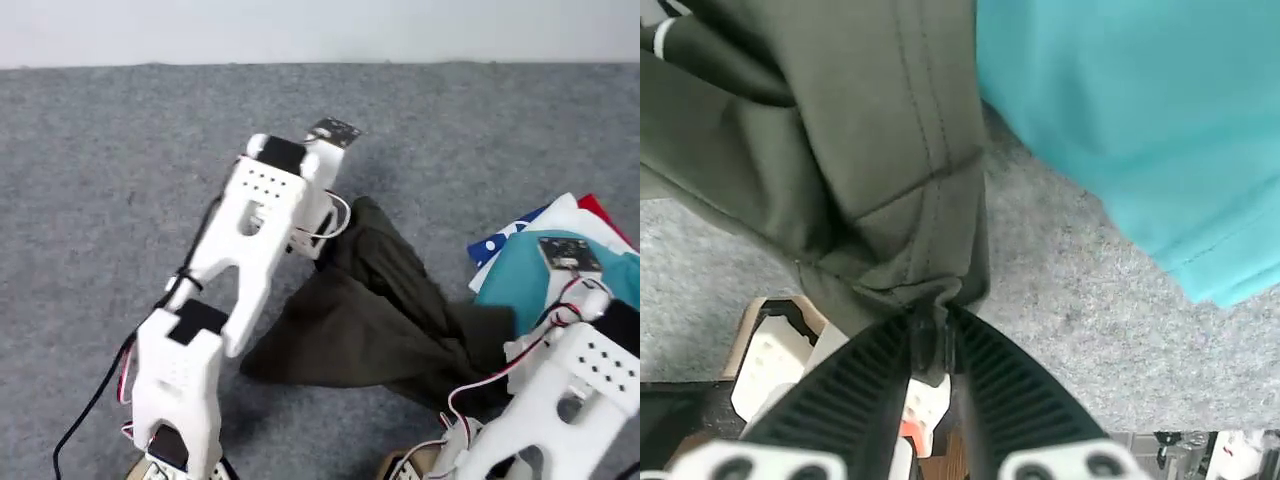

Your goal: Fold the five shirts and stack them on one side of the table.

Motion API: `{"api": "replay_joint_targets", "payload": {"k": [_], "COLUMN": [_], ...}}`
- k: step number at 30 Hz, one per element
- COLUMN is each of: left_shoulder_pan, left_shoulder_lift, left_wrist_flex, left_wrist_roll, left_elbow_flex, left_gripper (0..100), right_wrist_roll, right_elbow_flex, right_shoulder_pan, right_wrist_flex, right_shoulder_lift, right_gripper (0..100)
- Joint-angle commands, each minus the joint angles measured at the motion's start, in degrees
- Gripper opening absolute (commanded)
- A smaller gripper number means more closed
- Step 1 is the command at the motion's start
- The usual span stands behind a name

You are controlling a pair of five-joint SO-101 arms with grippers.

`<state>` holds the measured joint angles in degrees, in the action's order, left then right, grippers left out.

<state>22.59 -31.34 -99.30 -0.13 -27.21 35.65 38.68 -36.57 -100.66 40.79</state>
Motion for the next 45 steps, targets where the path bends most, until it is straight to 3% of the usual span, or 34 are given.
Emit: {"api": "replay_joint_targets", "payload": {"k": [1, 7, 19, 27, 36, 40, 45], "left_shoulder_pan": [4.5, 8.3, 8.3, 8.2, 7.7, 6.0, 0.4], "left_shoulder_lift": [0.3, -0.2, -0.4, -4.0, -7.4, -0.8, 12.5], "left_wrist_flex": [-1.1, -1.2, -1.1, -1.1, -1.2, -1.2, -1.3], "left_wrist_roll": [0.5, 0.5, 0.4, 0.4, 0.4, 0.4, 0.4], "left_elbow_flex": [-2.9, -1.5, 3.6, 3.3, -1.4, -2.5, -2.2], "left_gripper": [20, 20, 19, 2, 1, 1, 1], "right_wrist_roll": [0.9, 0.9, 0.6, 0.5, 0.4, -2.3, -8.4], "right_elbow_flex": [-0.2, -0.2, -0.2, -0.2, -0.4, -0.4, -0.5], "right_shoulder_pan": [-1.2, -1.2, -1.2, -1.2, -0.7, 3.0, 12.7], "right_wrist_flex": [-2.1, -2.0, -1.8, -1.8, -1.1, 4.0, 10.5], "right_shoulder_lift": [0.0, 0.0, 0.0, 0.0, 0.0, 0.0, 0.4], "right_gripper": [0.9, 0.9, 0.9, 0.9, 0.9, 0.9, 0.9]}}
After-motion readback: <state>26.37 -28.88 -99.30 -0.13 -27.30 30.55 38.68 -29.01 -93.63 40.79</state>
